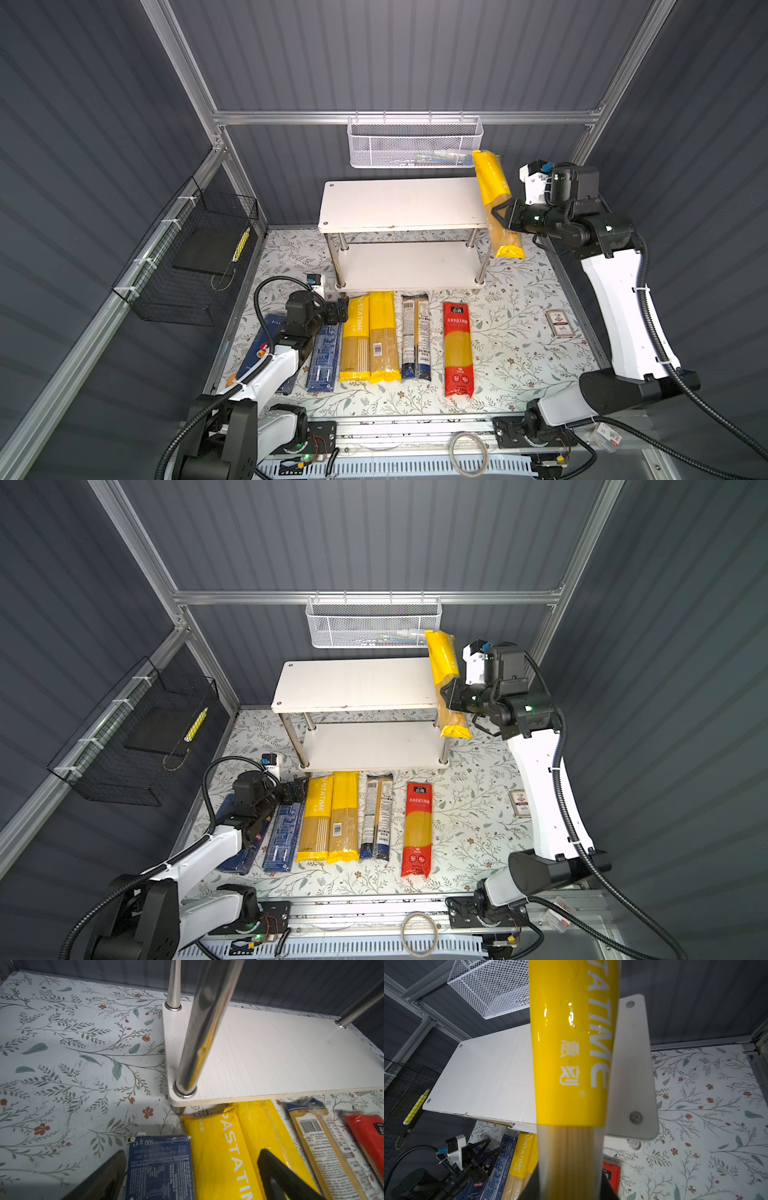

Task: Arrange pasta packages on shelves
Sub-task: Place the pasta bag on the shelf.

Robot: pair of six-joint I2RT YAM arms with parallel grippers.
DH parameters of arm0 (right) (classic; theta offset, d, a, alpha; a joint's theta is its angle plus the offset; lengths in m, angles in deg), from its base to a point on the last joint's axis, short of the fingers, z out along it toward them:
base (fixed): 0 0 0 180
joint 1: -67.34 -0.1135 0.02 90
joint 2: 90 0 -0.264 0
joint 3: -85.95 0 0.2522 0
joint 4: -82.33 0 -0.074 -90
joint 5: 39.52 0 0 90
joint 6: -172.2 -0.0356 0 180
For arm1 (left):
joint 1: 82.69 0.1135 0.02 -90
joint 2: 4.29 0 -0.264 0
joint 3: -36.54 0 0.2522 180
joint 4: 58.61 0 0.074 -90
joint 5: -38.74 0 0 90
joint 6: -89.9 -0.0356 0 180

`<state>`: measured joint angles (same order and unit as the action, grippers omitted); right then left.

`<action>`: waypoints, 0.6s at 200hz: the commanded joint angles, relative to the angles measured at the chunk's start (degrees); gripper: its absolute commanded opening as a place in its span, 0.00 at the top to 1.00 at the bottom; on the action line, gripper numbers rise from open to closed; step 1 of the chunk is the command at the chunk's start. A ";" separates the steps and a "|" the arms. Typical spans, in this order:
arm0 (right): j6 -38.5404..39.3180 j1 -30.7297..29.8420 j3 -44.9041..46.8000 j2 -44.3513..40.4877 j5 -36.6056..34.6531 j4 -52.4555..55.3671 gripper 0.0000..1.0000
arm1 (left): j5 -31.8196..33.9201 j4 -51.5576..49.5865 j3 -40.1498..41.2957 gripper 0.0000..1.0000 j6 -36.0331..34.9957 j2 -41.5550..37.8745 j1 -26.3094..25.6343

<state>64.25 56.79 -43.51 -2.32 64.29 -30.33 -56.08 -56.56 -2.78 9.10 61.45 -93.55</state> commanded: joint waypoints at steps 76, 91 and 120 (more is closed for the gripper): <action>-0.44 2.00 -5.88 5.63 2.44 -8.68 0.77 | -1.16 0.18 -0.10 0.00 -1.28 -0.52 -0.31; -0.41 2.33 -6.11 6.68 3.05 -8.78 0.75 | -1.16 0.18 -0.10 0.00 -1.28 -0.51 -0.35; 0.28 2.50 -7.25 8.46 1.89 -7.17 0.67 | -1.16 0.09 -0.16 0.00 -1.30 -0.34 -0.31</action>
<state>63.55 58.98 -48.17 5.94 65.88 -31.64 -56.13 -56.56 -2.78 9.10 61.45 -93.55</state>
